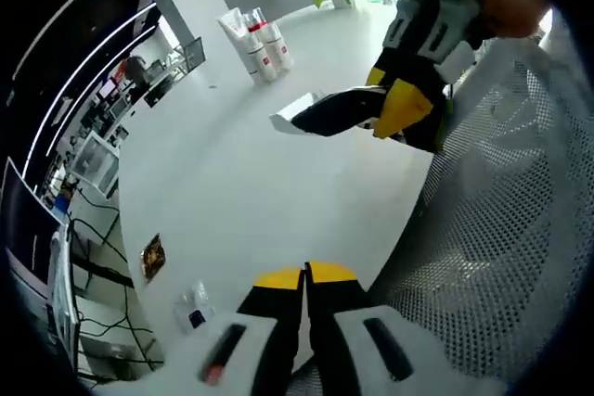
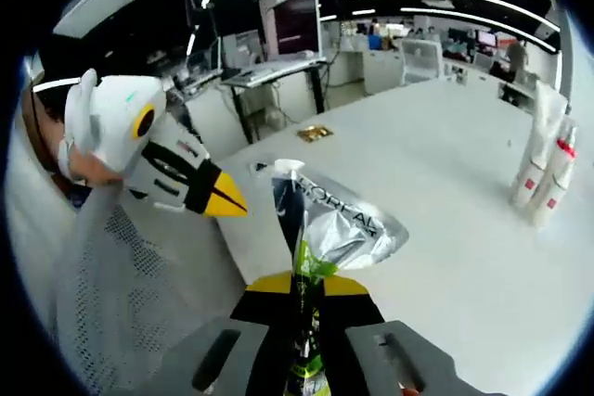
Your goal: Arrange the skincare products in the storage area until every visible bottle or jar stands upright without overlapping.
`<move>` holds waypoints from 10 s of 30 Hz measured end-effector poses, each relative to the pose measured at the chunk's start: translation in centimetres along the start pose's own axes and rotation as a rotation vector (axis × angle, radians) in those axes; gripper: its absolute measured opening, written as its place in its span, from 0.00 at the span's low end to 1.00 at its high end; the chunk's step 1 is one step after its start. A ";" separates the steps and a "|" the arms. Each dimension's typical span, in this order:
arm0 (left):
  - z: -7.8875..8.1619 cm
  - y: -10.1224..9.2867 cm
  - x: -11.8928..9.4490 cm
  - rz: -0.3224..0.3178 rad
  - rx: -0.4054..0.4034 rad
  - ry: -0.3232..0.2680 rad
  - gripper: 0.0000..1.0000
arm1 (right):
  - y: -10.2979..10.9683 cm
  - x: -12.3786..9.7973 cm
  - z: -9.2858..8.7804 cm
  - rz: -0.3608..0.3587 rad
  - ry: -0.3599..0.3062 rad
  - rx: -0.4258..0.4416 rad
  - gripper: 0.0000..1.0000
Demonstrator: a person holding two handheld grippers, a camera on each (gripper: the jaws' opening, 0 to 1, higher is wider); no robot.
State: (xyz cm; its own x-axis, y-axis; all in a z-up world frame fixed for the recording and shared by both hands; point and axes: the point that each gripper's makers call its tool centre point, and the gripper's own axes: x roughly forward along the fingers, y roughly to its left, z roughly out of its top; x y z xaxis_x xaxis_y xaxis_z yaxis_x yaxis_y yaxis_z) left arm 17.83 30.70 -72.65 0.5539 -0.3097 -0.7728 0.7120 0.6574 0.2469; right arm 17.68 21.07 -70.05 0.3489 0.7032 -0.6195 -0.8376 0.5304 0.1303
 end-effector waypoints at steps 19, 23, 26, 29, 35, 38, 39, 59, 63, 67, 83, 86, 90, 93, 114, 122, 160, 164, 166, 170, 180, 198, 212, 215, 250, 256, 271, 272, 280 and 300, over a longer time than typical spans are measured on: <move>9.4 -1.4 -2.7 -0.400 -1.120 -0.428 0.31 | -2.8 -2.6 1.2 -0.188 -0.094 -0.081 0.03; 8.9 -0.9 -2.2 -0.410 -1.226 -0.434 0.41 | -3.2 -2.8 1.7 -0.206 -0.122 -0.068 0.03; 9.3 -0.3 -2.5 -0.418 -1.242 -0.483 0.48 | -2.8 -2.8 2.1 -0.208 -0.130 -0.097 0.03; 9.2 -0.4 -2.3 -0.443 -1.246 -0.502 0.51 | -2.1 -2.7 2.6 -0.204 -0.138 -0.154 0.03; 10.1 -1.2 -2.8 -0.545 -1.258 -0.525 0.43 | 0.5 -2.0 3.3 -0.138 -0.144 -0.286 0.03; 9.7 -1.5 -2.5 -0.565 -1.265 -0.497 0.35 | 2.2 -1.5 3.4 -0.088 -0.141 -0.353 0.04; 9.7 -1.5 -2.6 -0.580 -1.275 -0.495 0.33 | 2.3 -1.4 2.9 -0.093 -0.111 -0.358 0.03; 10.0 -1.8 -3.5 -0.642 -1.285 -0.496 0.16 | 3.1 -1.2 2.9 -0.020 -0.122 -0.342 0.04; 10.1 -1.9 -3.4 -0.640 -1.283 -0.495 0.15 | 3.0 -1.2 2.7 -0.011 -0.121 -0.331 0.04; 10.1 -2.0 -3.3 -0.626 -1.271 -0.484 0.15 | 3.0 -1.2 2.6 -0.002 -0.116 -0.316 0.04; 11.0 -2.1 -4.8 -0.572 -1.086 -0.539 0.01 | 2.0 -1.3 3.0 -0.009 -0.146 -0.237 0.33; 11.4 -2.4 -5.0 -0.536 -1.028 -0.562 0.00 | 2.0 -1.6 3.2 0.008 -0.170 -0.166 0.36; 11.2 -2.5 -5.2 -0.530 -0.986 -0.551 0.00 | 2.1 -1.8 3.0 0.047 -0.168 -0.118 0.40; 11.2 -2.5 -5.2 -0.523 -0.975 -0.552 0.00 | 2.5 -1.9 3.1 0.092 -0.187 -0.046 0.44; 13.5 -8.2 -6.5 -0.839 -0.847 -0.536 0.00 | 4.8 -5.5 0.9 0.484 -0.091 0.256 0.32; 13.8 -8.1 -7.0 -0.884 -0.872 -0.557 0.01 | 5.3 -6.2 1.4 0.531 -0.065 0.274 0.27; 14.9 -7.7 -7.7 -1.026 -1.026 -0.609 0.08 | 1.5 -10.2 6.1 0.518 -0.393 0.750 0.00; 14.6 -7.5 -8.5 -1.059 -1.038 -0.609 0.00 | 1.6 -10.1 5.9 0.491 -0.393 0.756 0.00; 14.7 -7.4 -9.0 -1.057 -1.030 -0.612 0.00 | 1.8 -10.1 6.1 0.490 -0.399 0.760 0.00; 14.4 -7.1 -8.9 -1.053 -1.037 -0.611 0.00 | 1.9 -9.8 6.2 0.492 -0.399 0.779 0.01; 14.8 -4.8 -10.2 -1.057 -1.129 -0.726 0.00 | 4.9 -10.2 5.8 0.564 -0.353 0.742 0.01; 15.8 -4.0 -11.3 -1.057 -1.119 -0.834 0.14 | 3.2 -10.9 7.4 0.517 -0.497 0.849 0.00; 15.2 -4.2 -11.0 -1.058 -1.115 -0.784 0.00 | 3.3 -10.5 8.3 0.539 -0.525 0.848 0.00; 15.3 -4.2 -11.0 -1.058 -1.107 -0.780 0.00 | 2.6 -10.5 8.2 0.515 -0.534 0.849 0.03; 13.7 -2.7 -11.3 -0.865 -1.106 -0.676 0.00 | 3.0 -7.2 13.3 0.638 -0.625 0.796 0.00; 12.6 -1.6 -11.5 -0.811 -1.154 -0.669 0.00 | 3.8 -6.0 13.8 0.673 -0.582 0.751 0.00; 11.9 -2.6 -9.4 -0.744 -1.215 -0.578 0.00 | 1.9 -5.4 10.7 0.572 -0.499 0.771 0.26; 12.0 -2.6 -9.3 -0.742 -1.217 -0.580 0.00 | 1.6 -5.5 10.6 0.562 -0.496 0.768 0.29; 13.5 -1.2 -9.3 -0.737 -1.237 -0.672 0.00 | 0.1 -6.5 7.0 0.395 -0.377 0.661 0.54; 11.4 2.1 -3.5 -0.716 -1.327 -0.572 0.00 | -1.7 -5.1 -1.0 0.017 -0.066 0.217 0.84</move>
State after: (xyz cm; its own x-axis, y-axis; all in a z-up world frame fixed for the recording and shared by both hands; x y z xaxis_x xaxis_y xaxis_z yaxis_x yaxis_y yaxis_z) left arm 22.35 25.34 -62.75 0.5855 -0.8021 -0.1178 0.1937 0.2795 -0.9404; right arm 16.89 16.13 -67.87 0.3681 0.7385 -0.5649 -0.7362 0.6026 0.3081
